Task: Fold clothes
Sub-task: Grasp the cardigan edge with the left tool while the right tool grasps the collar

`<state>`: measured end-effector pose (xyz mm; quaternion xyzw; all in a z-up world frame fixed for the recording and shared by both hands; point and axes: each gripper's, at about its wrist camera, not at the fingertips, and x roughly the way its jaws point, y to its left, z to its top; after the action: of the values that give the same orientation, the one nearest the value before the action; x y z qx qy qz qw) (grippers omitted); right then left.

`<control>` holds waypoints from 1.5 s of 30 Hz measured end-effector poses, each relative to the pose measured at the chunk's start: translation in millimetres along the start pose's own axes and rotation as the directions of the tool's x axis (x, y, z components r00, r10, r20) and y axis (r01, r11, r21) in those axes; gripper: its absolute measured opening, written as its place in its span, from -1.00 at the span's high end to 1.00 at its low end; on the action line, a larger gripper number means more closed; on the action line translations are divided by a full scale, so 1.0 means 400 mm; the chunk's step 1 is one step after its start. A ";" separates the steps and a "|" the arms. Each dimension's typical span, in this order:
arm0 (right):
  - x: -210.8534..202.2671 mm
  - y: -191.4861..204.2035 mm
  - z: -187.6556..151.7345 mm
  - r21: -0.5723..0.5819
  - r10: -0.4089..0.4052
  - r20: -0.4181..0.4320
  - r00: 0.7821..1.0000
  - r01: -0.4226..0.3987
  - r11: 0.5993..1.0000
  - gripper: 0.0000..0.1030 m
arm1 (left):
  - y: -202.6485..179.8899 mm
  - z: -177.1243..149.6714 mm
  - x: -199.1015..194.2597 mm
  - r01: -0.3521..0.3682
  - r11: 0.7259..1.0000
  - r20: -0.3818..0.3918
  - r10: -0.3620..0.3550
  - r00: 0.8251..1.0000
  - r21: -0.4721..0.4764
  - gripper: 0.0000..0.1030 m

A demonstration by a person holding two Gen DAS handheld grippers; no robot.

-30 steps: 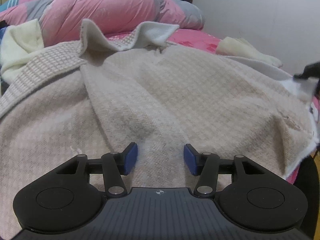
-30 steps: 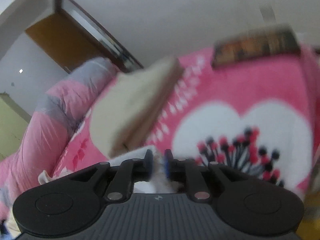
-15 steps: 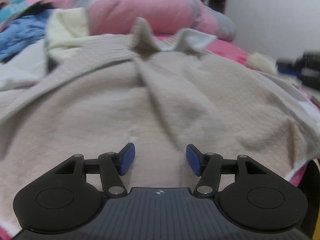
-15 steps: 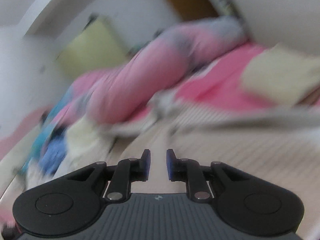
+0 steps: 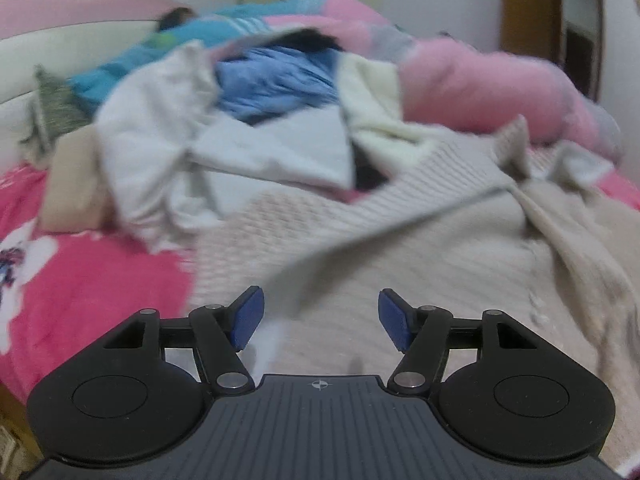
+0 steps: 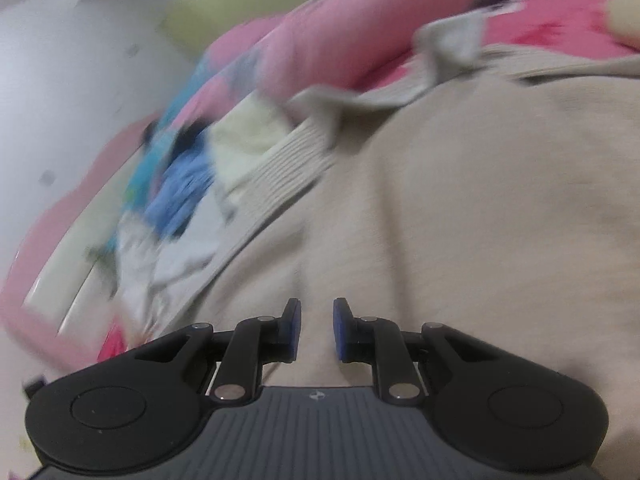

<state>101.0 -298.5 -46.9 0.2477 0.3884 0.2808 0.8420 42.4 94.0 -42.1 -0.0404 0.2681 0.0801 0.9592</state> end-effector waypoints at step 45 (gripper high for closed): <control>0.472 -0.040 0.309 0.350 0.004 -0.025 1.000 0.005 0.937 0.08 | 0.144 -0.059 0.103 0.044 0.980 -0.029 -0.050 0.998 -0.196 0.33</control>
<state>305.3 -209.0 -83.0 0.3899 0.4430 0.2101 0.7795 54.9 153.5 -85.5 -0.1419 0.2740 0.0827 0.9476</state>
